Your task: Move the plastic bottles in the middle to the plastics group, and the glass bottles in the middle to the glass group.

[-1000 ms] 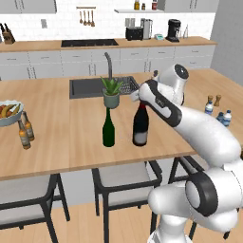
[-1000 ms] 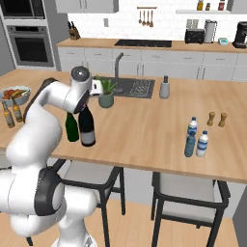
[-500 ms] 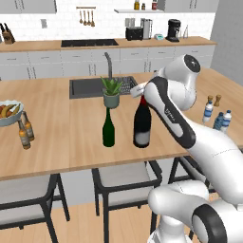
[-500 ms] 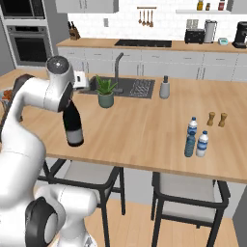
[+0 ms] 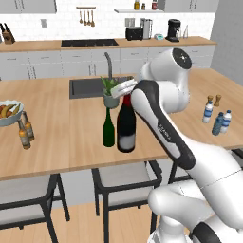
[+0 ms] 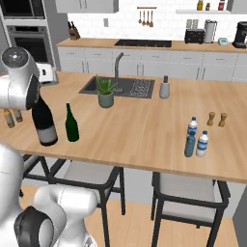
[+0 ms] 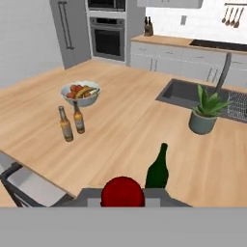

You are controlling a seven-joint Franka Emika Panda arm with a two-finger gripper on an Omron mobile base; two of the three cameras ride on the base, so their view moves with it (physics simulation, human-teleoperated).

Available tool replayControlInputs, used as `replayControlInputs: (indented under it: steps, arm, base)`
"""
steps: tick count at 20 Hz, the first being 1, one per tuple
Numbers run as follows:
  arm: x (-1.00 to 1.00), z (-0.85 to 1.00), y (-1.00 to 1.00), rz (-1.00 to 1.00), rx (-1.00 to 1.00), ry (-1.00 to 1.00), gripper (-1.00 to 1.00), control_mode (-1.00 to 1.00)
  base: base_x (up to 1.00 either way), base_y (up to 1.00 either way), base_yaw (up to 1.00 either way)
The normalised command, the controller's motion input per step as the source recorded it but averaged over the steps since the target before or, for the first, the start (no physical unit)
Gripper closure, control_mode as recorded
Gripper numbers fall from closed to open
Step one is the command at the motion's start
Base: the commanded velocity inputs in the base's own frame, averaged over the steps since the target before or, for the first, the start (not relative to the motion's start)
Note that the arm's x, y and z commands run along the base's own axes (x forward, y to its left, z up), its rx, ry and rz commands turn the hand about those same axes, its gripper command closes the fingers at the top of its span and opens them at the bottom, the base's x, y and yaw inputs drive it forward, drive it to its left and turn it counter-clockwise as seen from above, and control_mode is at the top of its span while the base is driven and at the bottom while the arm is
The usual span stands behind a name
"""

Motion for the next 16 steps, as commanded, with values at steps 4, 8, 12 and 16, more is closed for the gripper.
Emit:
replayControlInputs:
  steps: [4,8,12,16]
  arm:
    - [-0.64,0.27,0.91,0.07,0.00,0.00,1.00,-1.00]
    - [-0.51,0.16,0.99,0.07,0.00,-0.01,1.00,-1.00]
    - [-0.37,0.06,1.00,0.09,0.00,-0.03,1.00,-1.00]
    - [-0.26,0.01,1.00,0.10,0.00,-0.01,1.00,-1.00]
  base:
    - [0.00,0.00,0.00]
    - [0.00,0.00,0.00]
    - [0.00,0.00,0.00]
    - [0.00,0.00,0.00]
